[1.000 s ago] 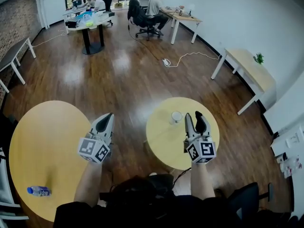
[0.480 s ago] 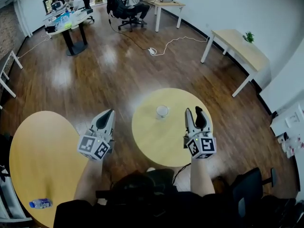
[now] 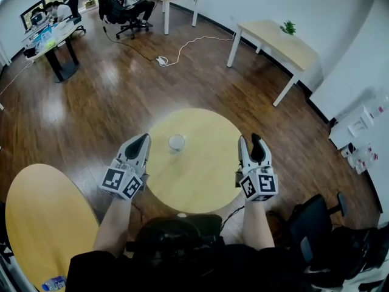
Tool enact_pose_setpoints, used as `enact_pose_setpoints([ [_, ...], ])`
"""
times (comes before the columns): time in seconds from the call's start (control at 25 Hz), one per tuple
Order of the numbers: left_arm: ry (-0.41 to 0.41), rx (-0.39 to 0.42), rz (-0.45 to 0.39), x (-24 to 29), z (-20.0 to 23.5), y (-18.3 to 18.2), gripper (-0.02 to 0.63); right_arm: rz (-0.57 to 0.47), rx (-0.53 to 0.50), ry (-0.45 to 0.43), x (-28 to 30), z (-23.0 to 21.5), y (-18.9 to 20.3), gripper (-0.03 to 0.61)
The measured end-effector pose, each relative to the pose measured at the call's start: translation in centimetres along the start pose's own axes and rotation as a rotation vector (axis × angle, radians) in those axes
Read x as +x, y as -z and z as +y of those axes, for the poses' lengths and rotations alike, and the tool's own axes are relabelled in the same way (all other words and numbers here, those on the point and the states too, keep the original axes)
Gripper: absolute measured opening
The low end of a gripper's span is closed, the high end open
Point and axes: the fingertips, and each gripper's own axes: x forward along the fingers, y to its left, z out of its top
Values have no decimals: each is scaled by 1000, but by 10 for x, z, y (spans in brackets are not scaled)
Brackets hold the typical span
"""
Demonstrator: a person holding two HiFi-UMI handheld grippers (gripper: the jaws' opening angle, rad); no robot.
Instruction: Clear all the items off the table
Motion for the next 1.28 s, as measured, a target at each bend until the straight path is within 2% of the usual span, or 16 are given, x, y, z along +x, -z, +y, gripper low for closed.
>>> enact_pose_setpoints([
  [0.24, 96, -15, 0, 28, -7, 5, 0, 8, 4, 98, -21, -13, 2, 178],
  [0.48, 137, -8, 11, 44, -8, 15, 0, 28, 4, 159, -36, -19, 6, 177],
  [0.52, 145, -9, 20, 45, -9, 19, 16, 34, 7, 165, -37, -19, 9, 178],
  [0.64, 153, -8, 67, 47, -13, 39, 156, 72, 16, 172, -41, -15, 26, 176],
  [0.84, 162, -18, 166, 40, -11, 77, 265, 162, 53, 166, -45, 2, 62, 176],
  [1.0, 148, -43, 242, 32, -10, 121, 323, 237, 93, 160, -54, 10, 100, 178],
  [1.28, 119, -62, 323, 39, -2, 177, 337, 320, 98, 124, -48, 14, 149, 178],
])
